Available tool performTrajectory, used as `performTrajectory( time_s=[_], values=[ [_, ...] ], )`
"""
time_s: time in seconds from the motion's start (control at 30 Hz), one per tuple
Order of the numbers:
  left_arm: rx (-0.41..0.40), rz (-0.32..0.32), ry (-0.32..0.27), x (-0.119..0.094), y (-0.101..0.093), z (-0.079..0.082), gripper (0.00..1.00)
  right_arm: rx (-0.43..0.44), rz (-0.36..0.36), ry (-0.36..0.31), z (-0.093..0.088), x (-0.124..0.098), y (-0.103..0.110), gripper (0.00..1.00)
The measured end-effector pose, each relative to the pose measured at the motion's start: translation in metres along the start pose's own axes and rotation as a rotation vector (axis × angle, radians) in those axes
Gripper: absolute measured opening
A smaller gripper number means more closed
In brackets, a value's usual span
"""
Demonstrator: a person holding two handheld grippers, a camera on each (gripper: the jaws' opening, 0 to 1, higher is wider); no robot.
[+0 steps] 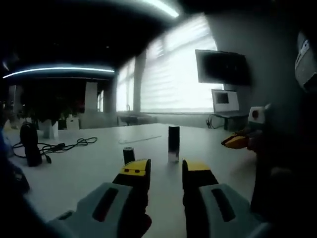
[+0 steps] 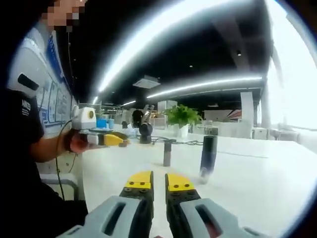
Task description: Pick up cosmetic bottle twist off cap place on table pick up cap screw tight cap place on table
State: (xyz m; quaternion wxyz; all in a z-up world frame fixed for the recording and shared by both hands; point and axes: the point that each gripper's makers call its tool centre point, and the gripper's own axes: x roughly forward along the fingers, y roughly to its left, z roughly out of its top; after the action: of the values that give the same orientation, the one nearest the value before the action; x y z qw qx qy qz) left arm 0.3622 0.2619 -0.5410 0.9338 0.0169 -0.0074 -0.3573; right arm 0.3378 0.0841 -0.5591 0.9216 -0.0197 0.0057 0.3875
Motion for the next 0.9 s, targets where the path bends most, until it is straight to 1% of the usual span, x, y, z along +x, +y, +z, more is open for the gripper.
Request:
performTrajectory(
  time_s=[0.2,0.3,0.4,0.47,0.5,0.6,0.67,0.77,0.9],
  values=[
    [-0.013,-0.014,0.000,0.000,-0.007,-0.002,0.16,0.014,-0.020,0.017,-0.005,-0.004,-0.006,0.02],
    [-0.014,-0.014,-0.006,0.000,-0.007,-0.002,0.16,0.023,-0.022,0.019,-0.004,-0.008,-0.005,0.01],
    [-0.003,0.004,-0.007,-0.002,0.000,-0.003,0.14,0.029,-0.020,0.007,-0.001,-0.009,-0.005,0.00],
    [-0.032,0.008,-0.018,-0.005,0.003,-0.003,0.14,0.021,-0.019,0.010,-0.002,-0.010,-0.004,0.00],
    [-0.064,0.004,-0.028,-0.006,0.003,-0.002,0.13,0.018,-0.015,0.006,-0.001,-0.009,-0.004,0.00],
    [-0.046,0.014,-0.030,-0.009,0.003,-0.005,0.13,0.005,0.003,0.008,-0.002,-0.006,0.002,0.00],
    [-0.033,0.016,-0.018,-0.009,0.004,-0.009,0.12,0.010,0.016,0.011,-0.002,-0.003,0.006,0.00],
    [-0.040,0.010,-0.012,-0.011,0.001,-0.011,0.12,0.008,0.037,-0.002,-0.003,0.002,0.012,0.00],
    [-0.045,0.022,-0.009,-0.012,0.005,-0.012,0.12,0.021,0.039,-0.009,-0.004,0.009,0.011,0.00]
  ],
)
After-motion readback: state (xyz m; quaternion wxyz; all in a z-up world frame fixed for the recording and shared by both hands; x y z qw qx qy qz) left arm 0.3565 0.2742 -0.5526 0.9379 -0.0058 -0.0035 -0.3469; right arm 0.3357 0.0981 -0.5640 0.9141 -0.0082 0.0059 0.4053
